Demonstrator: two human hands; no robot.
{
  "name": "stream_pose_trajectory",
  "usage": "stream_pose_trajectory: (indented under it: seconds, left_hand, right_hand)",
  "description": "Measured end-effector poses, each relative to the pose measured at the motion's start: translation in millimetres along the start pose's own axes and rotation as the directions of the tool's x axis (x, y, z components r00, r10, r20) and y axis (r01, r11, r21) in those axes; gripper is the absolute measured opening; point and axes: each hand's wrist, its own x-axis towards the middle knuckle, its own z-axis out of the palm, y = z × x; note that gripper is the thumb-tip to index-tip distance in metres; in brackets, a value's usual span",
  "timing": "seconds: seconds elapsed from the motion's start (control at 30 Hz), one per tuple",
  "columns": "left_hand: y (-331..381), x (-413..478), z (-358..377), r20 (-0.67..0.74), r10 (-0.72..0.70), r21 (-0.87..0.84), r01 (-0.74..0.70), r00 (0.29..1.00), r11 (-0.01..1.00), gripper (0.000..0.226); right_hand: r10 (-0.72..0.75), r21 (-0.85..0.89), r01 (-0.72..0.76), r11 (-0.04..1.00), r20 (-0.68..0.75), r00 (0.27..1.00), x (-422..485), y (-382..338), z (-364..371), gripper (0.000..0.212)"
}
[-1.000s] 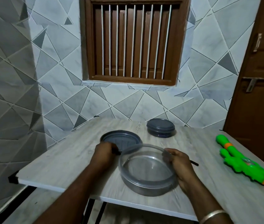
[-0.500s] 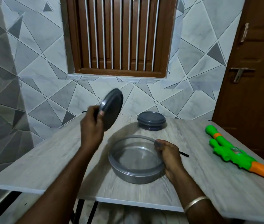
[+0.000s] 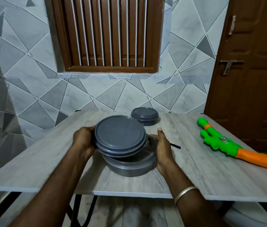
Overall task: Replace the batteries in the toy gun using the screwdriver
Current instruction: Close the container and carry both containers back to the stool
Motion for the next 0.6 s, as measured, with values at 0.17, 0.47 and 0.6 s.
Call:
stream_pose_trajectory:
  seconds: [0.17, 0.47, 0.6]
  left_hand:
    - [-9.6, -5.9, -4.4, -0.063, 0.067, 0.255, -0.049, 0.996, 0.966, 0.017]
    - [-29.3, -17.5, 3.7, 0.05, 0.054, 0.407, -0.07, 0.997, 0.911, 0.036]
    - [-33.4, -20.7, 3.5, 0.11, 0.091, 0.48, -0.134, 0.99, 0.867, 0.048]
  right_hand:
    - [0.003, -0.046, -0.004, 0.999, -0.016, 1.0, -7.5, 0.7, 4.8, 0.051]
    - [-0.048, -0.025, 0.047, 0.999, -0.016, 0.999, -15.8, 0.2, 3.7, 0.023]
    - [-0.046, -0.054, 0.044, 0.998, -0.036, 0.998, -16.6, 1.1, 5.1, 0.014]
